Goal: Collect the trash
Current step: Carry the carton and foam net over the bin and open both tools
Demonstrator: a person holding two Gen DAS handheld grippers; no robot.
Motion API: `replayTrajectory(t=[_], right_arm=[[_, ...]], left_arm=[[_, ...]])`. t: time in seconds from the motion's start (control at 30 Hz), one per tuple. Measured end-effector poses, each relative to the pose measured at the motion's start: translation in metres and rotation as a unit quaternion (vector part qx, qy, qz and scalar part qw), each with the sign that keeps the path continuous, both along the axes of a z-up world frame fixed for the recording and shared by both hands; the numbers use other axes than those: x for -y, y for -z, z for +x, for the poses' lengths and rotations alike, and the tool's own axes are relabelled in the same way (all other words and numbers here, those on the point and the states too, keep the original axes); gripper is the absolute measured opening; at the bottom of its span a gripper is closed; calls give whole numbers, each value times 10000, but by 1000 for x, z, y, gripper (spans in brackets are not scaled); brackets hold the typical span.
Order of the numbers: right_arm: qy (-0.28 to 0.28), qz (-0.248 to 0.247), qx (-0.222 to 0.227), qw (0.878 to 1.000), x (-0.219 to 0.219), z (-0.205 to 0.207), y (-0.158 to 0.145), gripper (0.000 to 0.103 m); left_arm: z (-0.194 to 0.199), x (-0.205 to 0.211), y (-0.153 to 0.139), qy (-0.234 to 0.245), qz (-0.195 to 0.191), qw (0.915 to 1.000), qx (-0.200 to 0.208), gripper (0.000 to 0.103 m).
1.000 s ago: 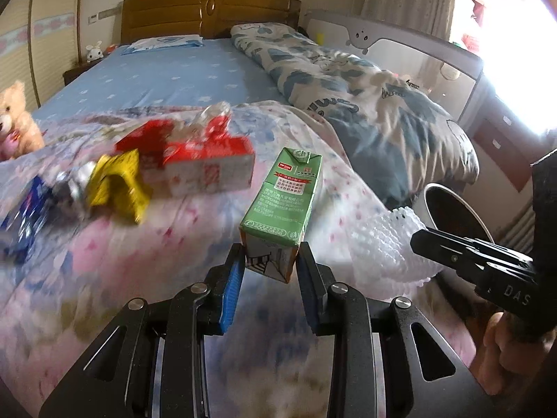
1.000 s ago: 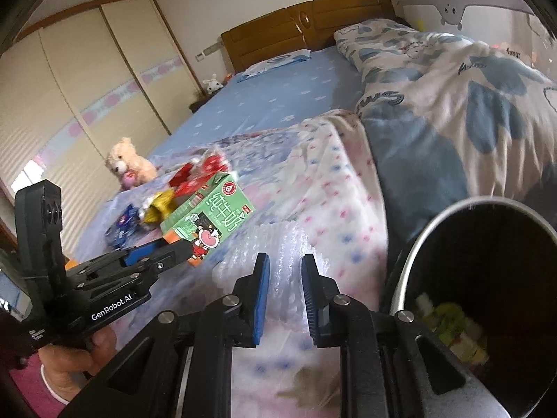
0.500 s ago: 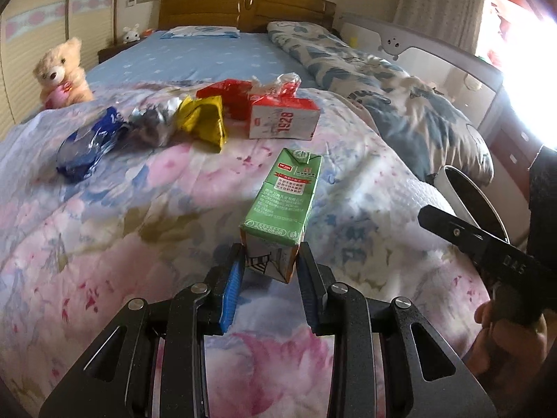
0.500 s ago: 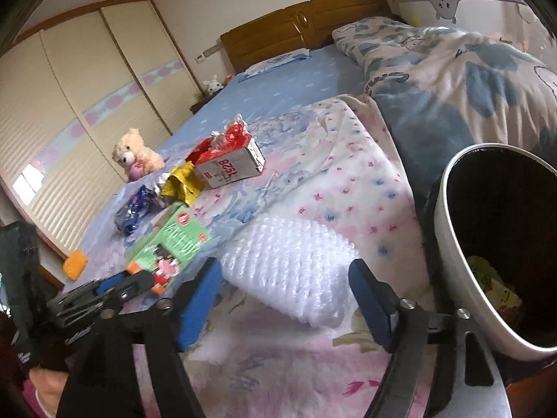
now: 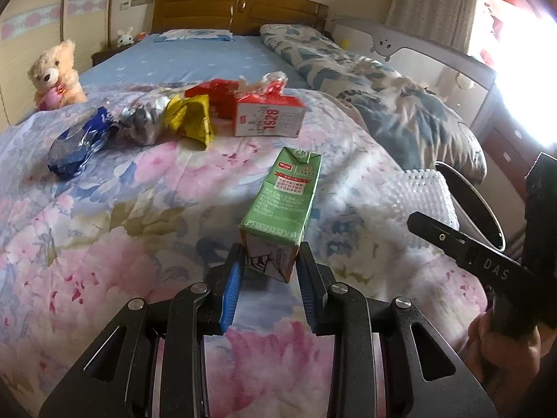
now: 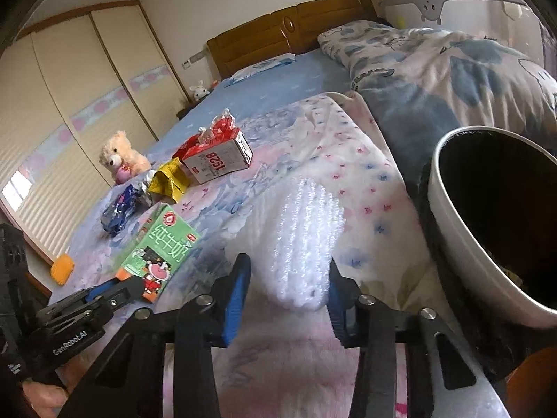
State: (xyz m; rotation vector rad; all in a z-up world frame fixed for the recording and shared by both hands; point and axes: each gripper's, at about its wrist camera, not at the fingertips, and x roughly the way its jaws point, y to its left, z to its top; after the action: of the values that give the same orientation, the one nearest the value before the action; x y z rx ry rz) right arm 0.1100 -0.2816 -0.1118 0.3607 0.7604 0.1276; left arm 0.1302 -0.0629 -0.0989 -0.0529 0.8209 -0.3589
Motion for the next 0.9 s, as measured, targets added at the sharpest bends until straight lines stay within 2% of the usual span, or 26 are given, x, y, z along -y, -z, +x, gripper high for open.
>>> replayTrajectory(t=[0.4,0.9], right_arm=[[38,128,252,9996,16,-24,-23,38],[630,117,363,9973,68,-52,-39,38]], left_arm=[[-14,32,-17,352,-16,9993,154,29],[-26,88,-35,1041,64,9939,368,29]])
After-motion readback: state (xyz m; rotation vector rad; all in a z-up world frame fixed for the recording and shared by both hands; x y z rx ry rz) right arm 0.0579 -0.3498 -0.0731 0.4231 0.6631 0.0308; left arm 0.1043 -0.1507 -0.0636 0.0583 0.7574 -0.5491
